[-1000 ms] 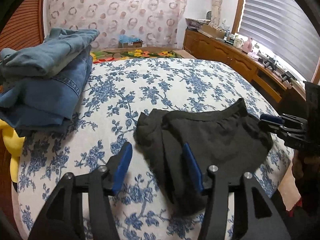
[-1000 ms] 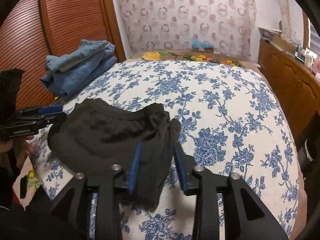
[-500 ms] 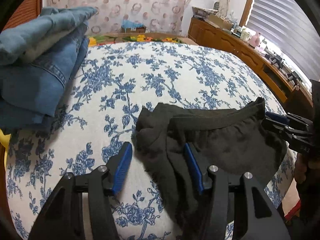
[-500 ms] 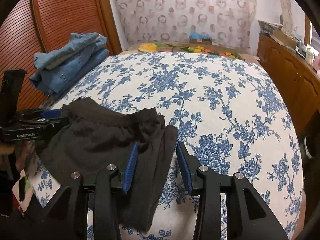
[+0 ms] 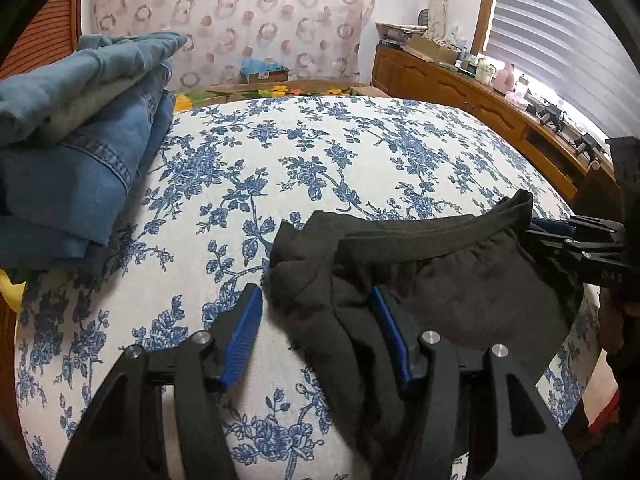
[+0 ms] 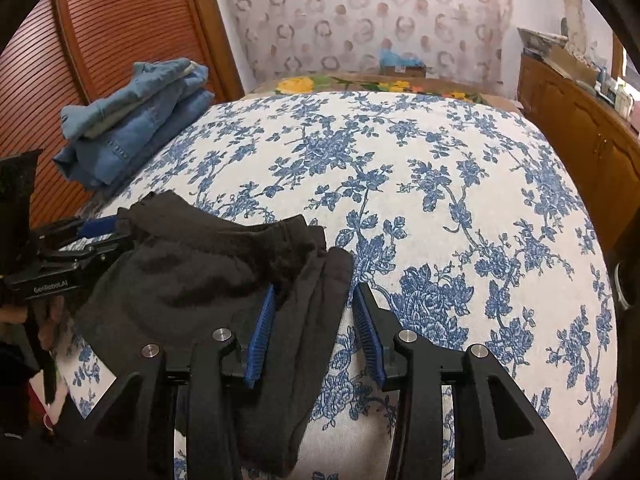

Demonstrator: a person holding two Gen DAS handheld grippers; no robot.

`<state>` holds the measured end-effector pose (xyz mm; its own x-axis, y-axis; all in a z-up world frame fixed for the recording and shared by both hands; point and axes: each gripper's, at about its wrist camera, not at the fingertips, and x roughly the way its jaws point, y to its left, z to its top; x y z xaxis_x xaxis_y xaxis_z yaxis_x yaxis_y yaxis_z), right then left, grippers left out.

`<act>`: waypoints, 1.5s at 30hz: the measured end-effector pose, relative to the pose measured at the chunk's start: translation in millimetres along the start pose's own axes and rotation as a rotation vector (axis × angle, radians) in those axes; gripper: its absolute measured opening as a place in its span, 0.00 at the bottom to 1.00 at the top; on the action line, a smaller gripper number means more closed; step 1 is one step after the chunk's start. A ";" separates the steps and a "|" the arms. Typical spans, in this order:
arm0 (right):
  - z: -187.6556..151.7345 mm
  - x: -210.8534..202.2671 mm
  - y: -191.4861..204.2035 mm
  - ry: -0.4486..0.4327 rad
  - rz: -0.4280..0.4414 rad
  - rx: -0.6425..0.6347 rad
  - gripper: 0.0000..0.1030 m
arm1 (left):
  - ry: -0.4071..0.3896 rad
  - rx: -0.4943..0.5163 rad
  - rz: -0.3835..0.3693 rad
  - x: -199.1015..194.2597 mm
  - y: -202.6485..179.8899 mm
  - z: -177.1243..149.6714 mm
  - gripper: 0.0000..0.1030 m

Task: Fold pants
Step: 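Open both grippers and release the folded black garment, then close both grippers on the folded black garment's edge and lift it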

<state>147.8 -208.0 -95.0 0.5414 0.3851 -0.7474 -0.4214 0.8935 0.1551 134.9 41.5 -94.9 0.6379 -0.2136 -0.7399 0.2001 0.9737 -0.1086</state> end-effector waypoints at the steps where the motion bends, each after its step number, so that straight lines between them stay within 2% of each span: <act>1: 1.2 0.7 -0.3 0.000 0.002 0.003 0.39 | 0.000 -0.001 0.000 0.2 -0.6 -0.3 0.54; 5: 4.3 2.9 0.6 -0.002 0.050 0.026 0.39 | 0.001 -0.009 -0.014 -0.3 0.3 0.4 0.54; 10: 3.0 4.4 4.1 -0.010 0.040 0.021 0.40 | 0.012 -0.048 -0.053 -1.2 6.8 3.7 0.54; 14: 2.1 3.4 4.0 -0.022 0.036 0.019 0.40 | 0.015 -0.088 -0.112 0.9 10.0 7.1 0.53; 16: 1.3 3.2 6.4 -0.025 0.020 0.007 0.40 | 0.008 -0.100 -0.119 2.0 10.3 7.6 0.47; 18: 0.6 3.6 8.7 -0.027 0.007 -0.004 0.40 | 0.006 -0.104 -0.140 2.1 9.6 7.4 0.34; 19: 0.3 3.7 8.6 -0.028 0.006 -0.005 0.38 | 0.007 -0.103 -0.153 2.4 9.1 7.0 0.31; 23: 0.5 3.5 8.0 -0.031 0.006 -0.002 0.25 | -0.014 -0.079 -0.145 -4.0 3.2 6.9 0.16; 24: 0.8 3.5 8.0 -0.030 0.008 -0.004 0.17 | -0.025 -0.075 -0.146 -7.3 1.7 6.8 0.14; 28: -1.0 -0.2 12.5 -0.045 0.007 -0.030 0.09 | -0.059 -0.055 -0.145 -19.2 -3.8 7.8 0.11; 37: -0.2 -26.3 18.6 -0.132 0.019 -0.041 0.08 | -0.144 -0.012 -0.153 -53.1 -18.5 14.1 0.10; 45: 15.9 -61.0 32.3 -0.240 0.013 -0.087 0.07 | -0.220 0.014 -0.152 -80.7 -28.5 27.0 0.09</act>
<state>112.8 -198.9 -34.2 0.6884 0.4494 -0.5693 -0.4846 0.8690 0.1000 97.8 28.9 -14.2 0.7454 -0.3708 -0.5539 0.3154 0.9283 -0.1970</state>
